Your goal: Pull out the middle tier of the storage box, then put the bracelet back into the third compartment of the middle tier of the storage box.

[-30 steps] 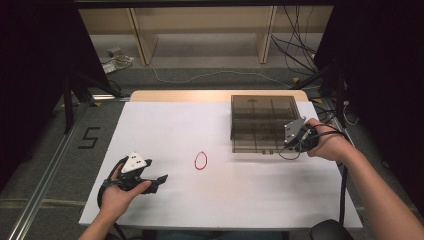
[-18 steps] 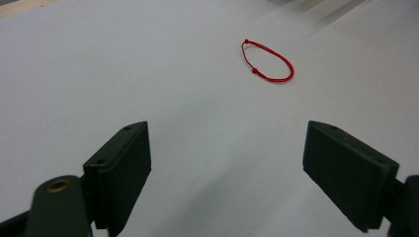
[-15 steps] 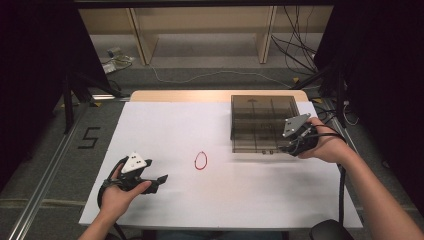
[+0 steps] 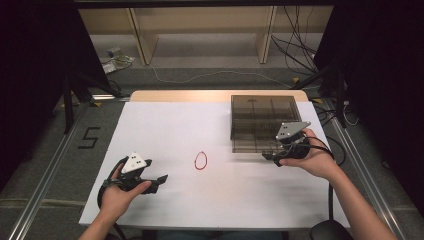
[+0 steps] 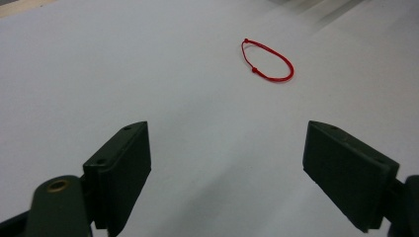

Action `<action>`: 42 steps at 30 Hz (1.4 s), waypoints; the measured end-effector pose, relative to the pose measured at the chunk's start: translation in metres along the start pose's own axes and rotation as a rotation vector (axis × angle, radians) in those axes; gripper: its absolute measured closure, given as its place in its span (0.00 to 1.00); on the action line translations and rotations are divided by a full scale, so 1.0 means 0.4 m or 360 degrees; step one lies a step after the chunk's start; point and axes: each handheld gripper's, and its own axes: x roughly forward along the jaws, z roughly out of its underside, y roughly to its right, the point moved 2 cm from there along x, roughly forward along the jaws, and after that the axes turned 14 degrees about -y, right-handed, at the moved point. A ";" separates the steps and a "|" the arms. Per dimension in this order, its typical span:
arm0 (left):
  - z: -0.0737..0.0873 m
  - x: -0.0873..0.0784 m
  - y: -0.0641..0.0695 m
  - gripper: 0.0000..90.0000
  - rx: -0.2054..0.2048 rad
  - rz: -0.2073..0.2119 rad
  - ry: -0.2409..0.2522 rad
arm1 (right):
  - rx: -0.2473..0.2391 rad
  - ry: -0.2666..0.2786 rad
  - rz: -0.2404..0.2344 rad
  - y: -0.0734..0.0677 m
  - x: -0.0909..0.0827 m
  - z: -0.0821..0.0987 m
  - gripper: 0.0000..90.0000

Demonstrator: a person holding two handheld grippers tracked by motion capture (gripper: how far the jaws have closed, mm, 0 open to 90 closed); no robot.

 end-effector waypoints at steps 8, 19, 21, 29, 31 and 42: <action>-0.001 0.000 0.001 0.21 0.0014 0.0006 -0.0001 | 0.0056 0.0110 0.0022 -0.037 0.012 -0.009 0.25; 0.000 -0.003 0.006 0.21 0.0037 0.0022 0.0011 | 0.0084 0.0201 0.0030 -0.068 0.020 -0.031 0.24; 0.001 -0.005 0.006 0.21 0.0045 0.0022 0.0008 | 0.0087 0.0209 0.0038 -0.069 0.019 -0.035 0.24; -0.001 -0.007 0.007 0.21 0.0050 0.0020 0.0012 | 0.0076 0.0213 0.0020 -0.078 0.022 -0.044 0.24; -0.001 -0.005 0.007 0.21 0.0046 0.0020 0.0008 | 0.0076 0.0218 0.0012 -0.079 0.021 -0.042 0.24; -0.002 0.000 0.005 0.21 0.0052 0.0033 -0.0003 | 0.0047 0.0240 -0.0037 -0.105 0.034 -0.058 0.23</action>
